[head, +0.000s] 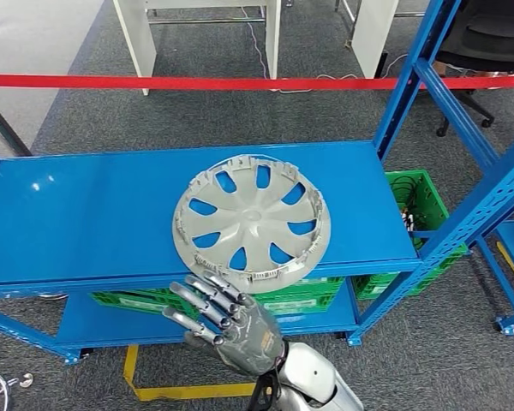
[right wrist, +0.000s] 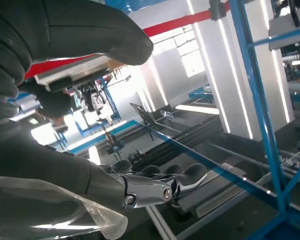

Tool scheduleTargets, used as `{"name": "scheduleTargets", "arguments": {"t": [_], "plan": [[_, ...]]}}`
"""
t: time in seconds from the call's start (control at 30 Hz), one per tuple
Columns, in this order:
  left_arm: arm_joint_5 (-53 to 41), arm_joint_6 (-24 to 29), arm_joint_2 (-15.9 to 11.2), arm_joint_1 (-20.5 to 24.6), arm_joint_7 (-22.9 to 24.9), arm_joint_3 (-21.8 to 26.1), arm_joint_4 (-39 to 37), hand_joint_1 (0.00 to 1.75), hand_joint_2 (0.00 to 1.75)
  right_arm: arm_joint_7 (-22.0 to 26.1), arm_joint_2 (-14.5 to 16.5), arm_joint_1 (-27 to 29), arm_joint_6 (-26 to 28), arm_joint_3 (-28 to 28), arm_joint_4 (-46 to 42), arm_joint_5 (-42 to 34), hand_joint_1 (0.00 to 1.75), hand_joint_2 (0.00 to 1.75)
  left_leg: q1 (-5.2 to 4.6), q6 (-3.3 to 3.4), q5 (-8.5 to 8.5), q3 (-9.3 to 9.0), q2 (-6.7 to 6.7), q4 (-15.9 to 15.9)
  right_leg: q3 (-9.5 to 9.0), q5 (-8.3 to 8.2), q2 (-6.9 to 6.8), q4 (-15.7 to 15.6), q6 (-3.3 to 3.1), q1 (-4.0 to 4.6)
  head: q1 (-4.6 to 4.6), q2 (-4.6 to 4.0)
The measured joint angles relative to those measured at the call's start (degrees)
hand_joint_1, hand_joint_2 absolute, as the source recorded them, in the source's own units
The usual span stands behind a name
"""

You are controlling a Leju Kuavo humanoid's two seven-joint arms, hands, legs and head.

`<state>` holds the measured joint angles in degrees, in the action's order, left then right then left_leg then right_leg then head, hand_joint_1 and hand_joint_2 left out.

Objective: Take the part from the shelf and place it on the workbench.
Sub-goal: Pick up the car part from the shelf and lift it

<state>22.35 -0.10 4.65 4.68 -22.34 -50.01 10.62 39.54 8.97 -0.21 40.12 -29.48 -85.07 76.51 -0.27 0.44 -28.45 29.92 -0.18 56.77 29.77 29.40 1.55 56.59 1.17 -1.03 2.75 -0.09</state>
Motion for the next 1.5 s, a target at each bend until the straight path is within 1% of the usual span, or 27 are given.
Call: {"name": "scheduleTargets", "arguments": {"t": [0.13, 0.27, 0.33, 0.4, 0.47, 0.57, 0.67, 0.77, 0.97, 1.13, 1.5], "plan": [[-0.48, -0.45, 0.02, 0.39, 0.33, -0.46, 0.0, 0.0, 0.0, -0.31, 0.62, 0.2, -0.01, 1.49, 1.33, 4.16, 0.0, 1.75, 0.0, 0.0, 0.0, 0.0, 0.0, 0.0, 0.0, 0.0, 0.0, 0.0, 0.0, 0.0, 0.02, 0.0], [-0.78, -0.49, 0.07, 0.59, 0.4, -0.99, 0.0, 0.0, 0.0, -1.41, 0.83, 0.2, -0.03, 2.08, 2.56, 5.96, 0.0, 1.75, 0.0, 0.0, 0.0, 0.0, 0.0, 0.0, -0.01, 0.0, 0.0, 0.0, 0.0, 0.0, 0.03, 0.0], [-0.87, -0.51, 0.07, 0.63, 0.52, -1.2, 0.0, 0.0, 0.0, -2.85, 0.85, 0.15, -0.03, 2.23, 3.14, 7.11, 0.0, 1.75, 0.0, 0.0, 0.0, 0.0, 0.0, 0.0, -0.01, 0.0, 0.0, 0.0, 0.0, 0.0, 0.02, 0.0], [-1.07, -0.71, 0.07, 0.68, 0.57, -1.43, 0.0, 0.0, 0.0, -6.17, 0.83, -0.13, -0.03, 2.02, 3.82, 8.71, 0.0, 1.75, 0.0, 0.0, 0.0, 0.01, 0.0, 0.0, -0.01, 0.0, 0.0, 0.0, 0.0, 0.0, 0.03, 0.0], [-1.28, -1.14, 0.08, 0.75, 0.55, -1.6, 0.0, 0.0, 0.0, -10.91, 0.67, -0.79, -0.03, 1.16, 4.7, 10.19, 0.0, 1.75, 0.0, 0.0, 0.0, 0.01, 0.0, 0.0, -0.01, 0.0, 0.0, 0.0, 0.0, 0.0, 0.03, 0.0], [-1.44, -1.7, 0.08, 0.85, 0.41, -1.84, 0.0, 0.0, 0.0, -17.99, -0.03, -2.14, -0.03, -1.2, 6.25, 11.75, 0.0, 1.75, 0.0, 0.0, 0.0, 0.0, 0.0, 0.0, -0.01, 0.0, 0.0, 0.0, 0.0, 0.0, 0.03, 0.0], [-1.51, -2.33, 0.07, 0.91, 0.25, -1.92, 0.0, 0.0, 0.0, -23.31, -0.93, -3.38, -0.03, -3.94, 7.77, 12.59, 0.0, 1.75, 0.0, 0.0, 0.01, 0.0, 0.0, 0.0, 0.0, -0.01, 0.0, 0.0, -0.01, 0.0, 0.03, 0.0], [-1.51, -3.02, 0.07, 0.94, 0.04, -1.96, 0.0, 0.0, 0.0, -26.66, -1.78, -4.31, -0.03, -6.39, 9.28, 12.94, 0.0, 1.75, 0.0, 0.0, 0.01, 0.0, 0.0, 0.0, 0.0, 0.0, 0.0, 0.0, -0.01, 0.0, 0.03, 0.0], [-1.5, -4.03, 0.04, 1.02, -0.71, -2.41, 0.0, 0.0, 0.0, -31.18, -2.97, -5.68, -0.03, -9.91, 12.41, 13.47, 0.0, 1.75, 0.0, -0.01, 0.0, 0.01, 0.0, 0.0, 0.01, 0.0, 0.0, 0.0, -0.01, 0.0, 0.03, 0.0], [-1.74, -4.29, 0.03, 1.13, -0.56, -2.79, 0.0, 0.0, 0.0, -33.14, -3.69, -6.83, -0.03, -12.36, 14.63, 13.24, 0.0, 1.75, 0.0, 0.0, 0.01, 0.01, 0.0, 0.0, 0.0, 0.0, 0.0, 0.0, -0.01, 0.0, 0.03, 0.0], [-1.91, -4.22, 0.04, 1.22, -0.21, -2.87, 0.0, 0.0, 0.0, -32.95, -3.99, -7.53, -0.03, -13.21, 16.28, 12.46, 0.0, 1.75, 0.0, 0.0, 0.01, 0.01, 0.0, 0.0, 0.0, -0.01, 0.0, 0.0, -0.01, 0.0, 0.02, 0.0]]}}
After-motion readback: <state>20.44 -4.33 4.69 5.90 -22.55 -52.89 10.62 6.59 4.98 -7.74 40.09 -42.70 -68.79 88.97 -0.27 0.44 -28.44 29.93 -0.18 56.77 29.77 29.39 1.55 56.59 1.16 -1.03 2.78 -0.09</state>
